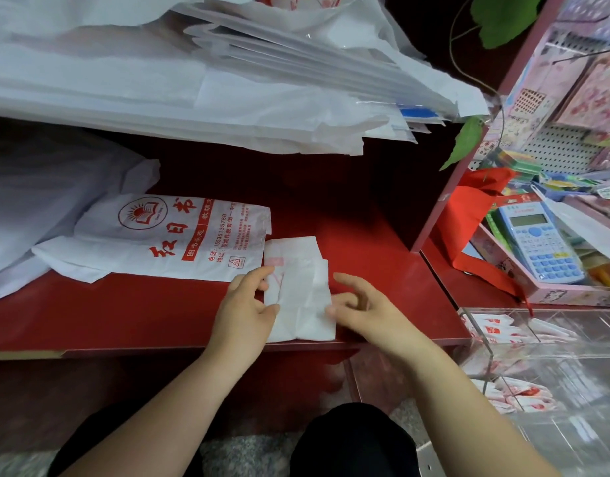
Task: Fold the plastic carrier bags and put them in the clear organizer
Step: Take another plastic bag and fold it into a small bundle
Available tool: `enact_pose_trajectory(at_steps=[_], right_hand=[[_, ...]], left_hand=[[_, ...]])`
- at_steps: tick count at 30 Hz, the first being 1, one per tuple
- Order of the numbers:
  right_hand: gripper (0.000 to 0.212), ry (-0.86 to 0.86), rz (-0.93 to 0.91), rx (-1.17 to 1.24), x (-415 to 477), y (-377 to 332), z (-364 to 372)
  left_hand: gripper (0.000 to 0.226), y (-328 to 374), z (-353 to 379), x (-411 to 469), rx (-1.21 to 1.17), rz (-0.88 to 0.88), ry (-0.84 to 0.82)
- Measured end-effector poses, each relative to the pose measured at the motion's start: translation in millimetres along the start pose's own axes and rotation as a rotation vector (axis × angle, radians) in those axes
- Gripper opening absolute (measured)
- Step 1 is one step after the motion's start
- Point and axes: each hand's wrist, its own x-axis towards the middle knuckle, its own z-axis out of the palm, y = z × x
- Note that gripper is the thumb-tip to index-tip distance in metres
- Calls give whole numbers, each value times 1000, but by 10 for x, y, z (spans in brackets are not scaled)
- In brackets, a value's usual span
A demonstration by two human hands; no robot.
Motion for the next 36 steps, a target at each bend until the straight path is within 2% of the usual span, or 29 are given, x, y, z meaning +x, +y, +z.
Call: enact_pose_trajectory(at_steps=[2, 5, 8, 16, 19, 23, 25, 29, 30, 33, 36], right_hand=[[51, 32, -69, -166, -35, 160, 60], [43, 216, -133, -428, 7, 274, 178], [30, 239, -157, -368, 64, 255, 223], [29, 280, -207, -267, 154, 279, 252], [24, 255, -181, -402, 198, 262, 259], [33, 238, -115, -641, 286, 152, 277], [37, 232, -44, -713, 330, 88, 283], [35, 239, 81, -845, 398, 7, 305], [34, 237, 101, -861, 409, -4, 306], [33, 228, 146, -858, 437, -29, 299], [33, 229, 172, -844, 444, -47, 282]], left_hand=[[53, 0, 14, 6, 2, 0, 30], [50, 6, 29, -8, -52, 21, 31], [51, -16, -6, -97, -103, 73, 12], [59, -137, -17, -237, 36, 108, 8], [51, -101, 22, -198, 120, 115, 49], [47, -63, 55, -169, 337, 155, 47], [43, -100, 84, -156, 412, 251, 72], [25, -244, 141, -149, 421, 475, 279], [29, -275, 144, -172, 416, 563, 283], [41, -363, 176, -233, 482, 827, 106], [53, -389, 200, -255, 637, 827, -23]])
